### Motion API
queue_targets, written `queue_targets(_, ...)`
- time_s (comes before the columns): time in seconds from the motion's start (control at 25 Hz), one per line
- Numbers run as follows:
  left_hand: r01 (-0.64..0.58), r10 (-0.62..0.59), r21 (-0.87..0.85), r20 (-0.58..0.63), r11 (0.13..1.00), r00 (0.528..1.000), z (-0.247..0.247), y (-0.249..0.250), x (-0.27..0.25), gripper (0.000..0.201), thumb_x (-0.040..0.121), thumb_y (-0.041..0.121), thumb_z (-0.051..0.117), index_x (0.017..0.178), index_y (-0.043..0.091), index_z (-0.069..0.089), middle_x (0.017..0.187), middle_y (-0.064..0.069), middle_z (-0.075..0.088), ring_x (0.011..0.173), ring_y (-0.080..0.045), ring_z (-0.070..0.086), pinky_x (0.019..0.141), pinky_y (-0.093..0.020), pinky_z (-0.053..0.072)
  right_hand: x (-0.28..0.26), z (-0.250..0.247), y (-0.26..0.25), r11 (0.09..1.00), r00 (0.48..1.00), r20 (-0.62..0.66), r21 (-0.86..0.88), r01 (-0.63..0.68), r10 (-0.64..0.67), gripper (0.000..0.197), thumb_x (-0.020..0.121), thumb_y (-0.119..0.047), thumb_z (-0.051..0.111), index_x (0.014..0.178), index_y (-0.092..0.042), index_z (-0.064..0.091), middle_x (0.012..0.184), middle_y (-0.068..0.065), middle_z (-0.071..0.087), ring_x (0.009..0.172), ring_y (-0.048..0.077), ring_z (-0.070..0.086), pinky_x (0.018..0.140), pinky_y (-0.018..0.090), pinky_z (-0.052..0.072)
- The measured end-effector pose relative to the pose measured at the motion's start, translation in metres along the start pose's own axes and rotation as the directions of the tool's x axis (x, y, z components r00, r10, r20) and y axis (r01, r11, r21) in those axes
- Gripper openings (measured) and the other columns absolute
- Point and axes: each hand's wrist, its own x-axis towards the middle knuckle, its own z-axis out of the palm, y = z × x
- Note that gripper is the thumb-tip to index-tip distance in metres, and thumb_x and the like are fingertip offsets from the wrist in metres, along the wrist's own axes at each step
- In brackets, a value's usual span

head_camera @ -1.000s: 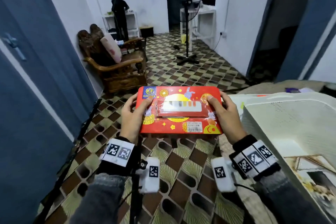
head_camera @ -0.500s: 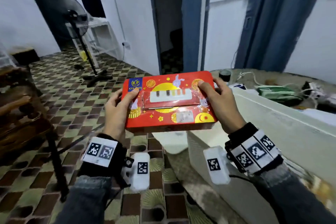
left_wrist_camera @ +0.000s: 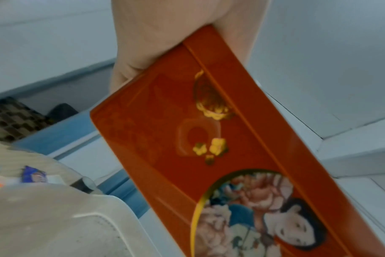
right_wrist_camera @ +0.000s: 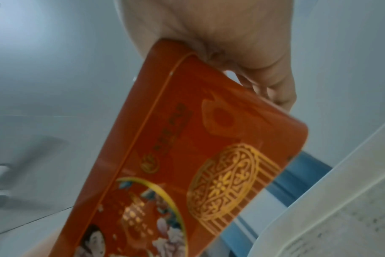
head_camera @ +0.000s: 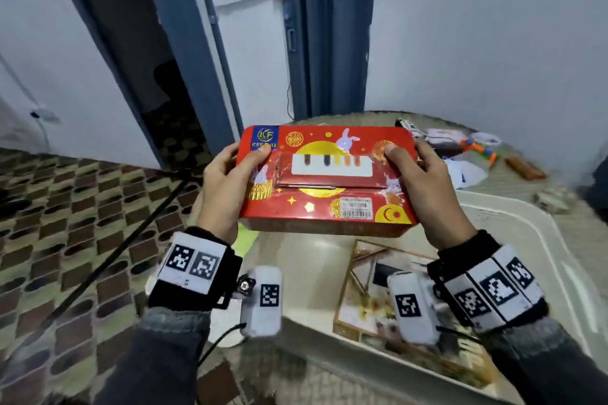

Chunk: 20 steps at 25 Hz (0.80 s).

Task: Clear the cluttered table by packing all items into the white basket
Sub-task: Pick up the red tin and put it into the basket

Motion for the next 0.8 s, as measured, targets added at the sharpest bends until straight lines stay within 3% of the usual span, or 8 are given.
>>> queue_targets(0.16, -0.029, 0.012, 0.096, 0.169, 0.995, 0.986, 0.060, -0.010, 0.034, 0.030, 0.087, 0.022, 0.066, 0.115, 0.013, 0.060, 0.103, -0.006, 0.070, 0.080, -0.015, 0.069, 0.070, -0.026, 0.057, 0.035, -0.042, 0.009, 0.998, 0.992, -0.122, -0.065, -0.024, 0.016, 0.033, 0.091, -0.037, 0.057, 0.120, -0.022, 0.053, 0.102, 0.004, 0.071, 0.075, 0.018, 0.071, 0.072, 0.036, 0.056)
queue_targets(0.28, -0.019, -0.047, 0.222, 0.288, 0.975, 0.957, 0.091, -0.031, 0.046, 0.040, 0.088, 0.032, 0.065, 0.124, 0.019, 0.053, 0.105, 0.000, 0.069, 0.084, -0.012, 0.069, 0.072, -0.025, 0.057, 0.047, -0.071, 0.025, 0.993, 0.974, -0.216, -0.080, -0.090, 0.071, 0.032, 0.089, -0.038, 0.061, 0.112, -0.020, 0.047, 0.098, 0.005, 0.070, 0.073, 0.019, 0.069, 0.074, 0.038, 0.056)
queue_targets(0.36, 0.030, -0.136, 0.293, 0.349, 0.956, 0.927, 0.104, -0.052, 0.049, 0.047, 0.084, 0.035, 0.069, 0.125, 0.021, 0.050, 0.106, 0.001, 0.068, 0.084, -0.012, 0.069, 0.070, -0.024, 0.056, 0.047, -0.092, 0.036, 0.984, 0.959, -0.262, -0.113, -0.141, 0.107, 0.031, 0.090, -0.037, 0.062, 0.107, -0.019, 0.045, 0.095, 0.006, 0.069, 0.069, 0.017, 0.069, 0.068, 0.036, 0.056)
queue_targets(0.48, 0.107, -0.262, 0.359, 0.415, 0.927, 0.871, 0.117, -0.086, 0.047, 0.047, 0.084, 0.029, 0.070, 0.123, 0.017, 0.049, 0.102, 0.000, 0.067, 0.076, -0.008, 0.066, 0.059, -0.018, 0.052, 0.037, -0.117, 0.054, 0.942, 0.949, -0.252, -0.226, -0.247, 0.189, 0.029, 0.092, -0.034, 0.059, 0.105, -0.015, 0.043, 0.088, 0.004, 0.067, 0.057, 0.006, 0.066, 0.052, 0.021, 0.052)
queue_targets(0.56, 0.140, -0.306, 0.370, 0.439, 0.918, 0.845, 0.123, -0.111, 0.045, 0.046, 0.086, 0.022, 0.067, 0.124, 0.011, 0.045, 0.105, -0.004, 0.065, 0.078, -0.009, 0.064, 0.063, -0.020, 0.052, 0.028, -0.130, 0.067, 0.907, 0.939, -0.215, -0.270, -0.322, 0.269, 0.029, 0.091, -0.027, 0.062, 0.108, -0.014, 0.043, 0.087, 0.003, 0.065, 0.058, 0.005, 0.064, 0.049, 0.016, 0.049)
queue_targets(0.68, 0.178, -0.394, 0.439, 0.471, 0.881, 0.789, 0.129, -0.149, 0.038, 0.047, 0.088, 0.022, 0.066, 0.123, 0.008, 0.039, 0.110, -0.008, 0.062, 0.087, -0.016, 0.063, 0.073, -0.028, 0.051, 0.016, -0.146, 0.082, 0.823, 0.905, -0.118, -0.379, -0.422, 0.410, 0.040, 0.084, -0.009, 0.070, 0.112, -0.017, 0.042, 0.096, -0.003, 0.061, 0.077, 0.004, 0.059, 0.058, 0.012, 0.049)
queue_targets(0.8, 0.176, -0.479, 0.537, 0.502, 0.825, 0.720, 0.129, -0.180, 0.033, 0.044, 0.088, 0.021, 0.065, 0.117, 0.009, 0.034, 0.109, -0.008, 0.059, 0.082, -0.012, 0.061, 0.064, -0.023, 0.049, 0.012, -0.154, 0.093, 0.747, 0.868, -0.101, -0.468, -0.473, 0.486, 0.039, 0.078, 0.003, 0.072, 0.102, -0.018, 0.048, 0.099, 0.002, 0.064, 0.079, 0.005, 0.060, 0.066, 0.013, 0.052)
